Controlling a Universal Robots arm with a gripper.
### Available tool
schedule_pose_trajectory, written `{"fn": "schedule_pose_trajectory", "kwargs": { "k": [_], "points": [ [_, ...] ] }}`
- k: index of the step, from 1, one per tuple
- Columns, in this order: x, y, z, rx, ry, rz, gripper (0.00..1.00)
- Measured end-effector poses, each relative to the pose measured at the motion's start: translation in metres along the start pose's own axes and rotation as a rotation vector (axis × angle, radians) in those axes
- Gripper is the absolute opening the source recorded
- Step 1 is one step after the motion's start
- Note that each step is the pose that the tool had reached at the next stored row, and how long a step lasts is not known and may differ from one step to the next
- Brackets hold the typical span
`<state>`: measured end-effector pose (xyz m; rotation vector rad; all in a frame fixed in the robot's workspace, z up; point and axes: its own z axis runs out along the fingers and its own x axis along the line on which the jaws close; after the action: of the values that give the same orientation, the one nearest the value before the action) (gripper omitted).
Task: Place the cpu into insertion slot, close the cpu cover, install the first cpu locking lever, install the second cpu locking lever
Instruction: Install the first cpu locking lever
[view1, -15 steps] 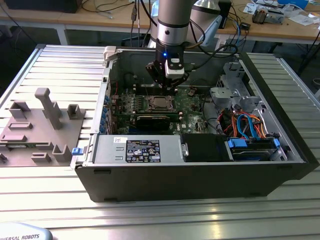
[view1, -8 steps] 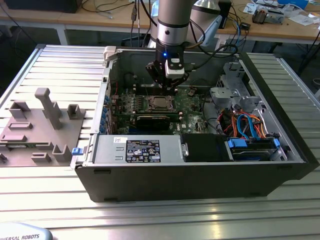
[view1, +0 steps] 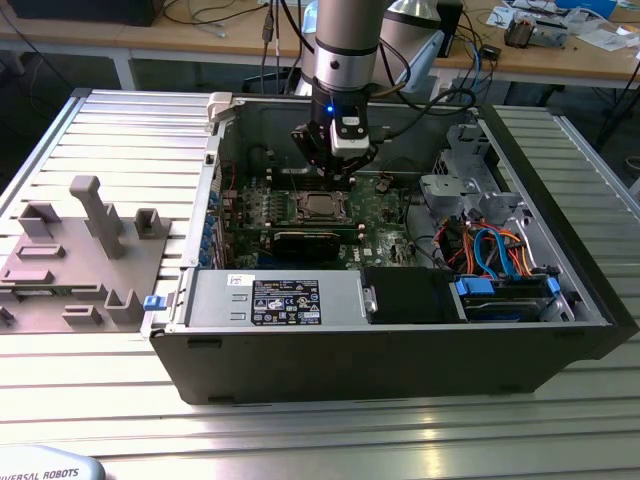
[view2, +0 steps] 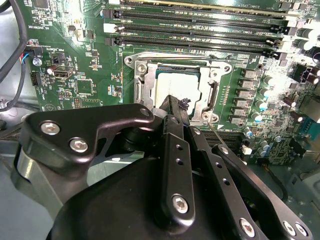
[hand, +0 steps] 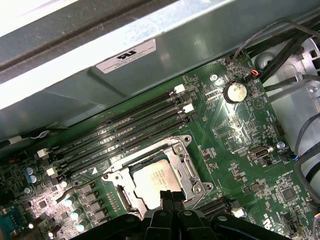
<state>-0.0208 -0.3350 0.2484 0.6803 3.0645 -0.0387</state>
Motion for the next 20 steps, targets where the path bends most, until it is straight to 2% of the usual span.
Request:
{"fn": "schedule_pose_trajectory", "kwargs": {
  "k": [20],
  "points": [
    [0.0,0.0,0.0,-0.0001,-0.0003,-0.011,0.11]
  ]
}}
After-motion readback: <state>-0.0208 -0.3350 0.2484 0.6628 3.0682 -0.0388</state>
